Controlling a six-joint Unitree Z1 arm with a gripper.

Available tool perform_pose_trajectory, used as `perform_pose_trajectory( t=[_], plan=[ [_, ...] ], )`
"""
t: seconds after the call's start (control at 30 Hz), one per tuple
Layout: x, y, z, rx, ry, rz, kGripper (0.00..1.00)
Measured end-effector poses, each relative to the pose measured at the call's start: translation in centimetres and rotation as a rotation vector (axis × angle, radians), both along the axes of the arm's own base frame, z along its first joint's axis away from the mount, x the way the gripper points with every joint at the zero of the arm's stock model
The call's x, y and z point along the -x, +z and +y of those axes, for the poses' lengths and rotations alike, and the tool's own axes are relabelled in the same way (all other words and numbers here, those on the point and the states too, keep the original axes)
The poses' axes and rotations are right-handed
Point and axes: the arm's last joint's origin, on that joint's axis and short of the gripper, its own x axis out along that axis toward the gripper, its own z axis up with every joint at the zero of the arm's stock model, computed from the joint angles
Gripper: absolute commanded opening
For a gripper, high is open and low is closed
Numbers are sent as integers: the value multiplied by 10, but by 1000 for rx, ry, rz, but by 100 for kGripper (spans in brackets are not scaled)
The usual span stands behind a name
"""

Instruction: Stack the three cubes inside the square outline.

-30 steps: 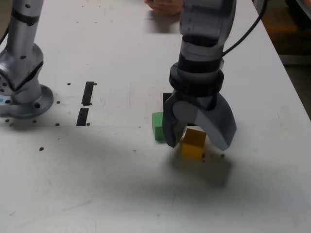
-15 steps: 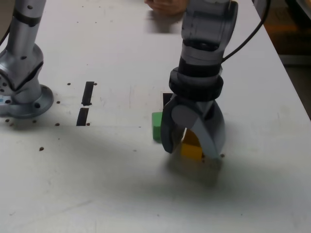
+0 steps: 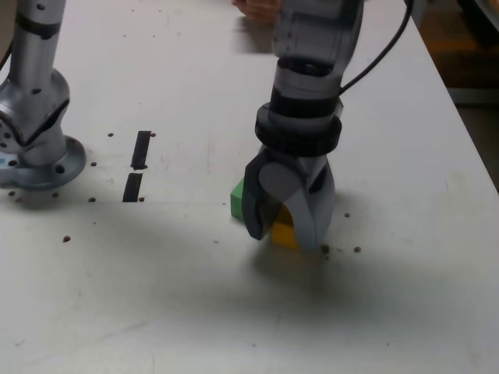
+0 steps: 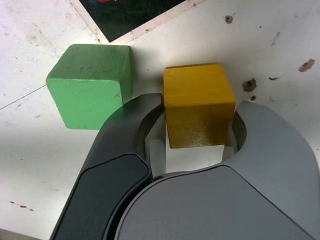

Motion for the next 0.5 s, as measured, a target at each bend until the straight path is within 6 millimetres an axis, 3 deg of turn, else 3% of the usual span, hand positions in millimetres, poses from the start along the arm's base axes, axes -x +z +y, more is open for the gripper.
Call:
perform_pose_trajectory(
  t=[0.37, 0.5],
  plan=[
    [17, 42, 2, -5, -6, -144, 5],
    [21, 49, 7, -18, 7, -165, 5]
  ],
)
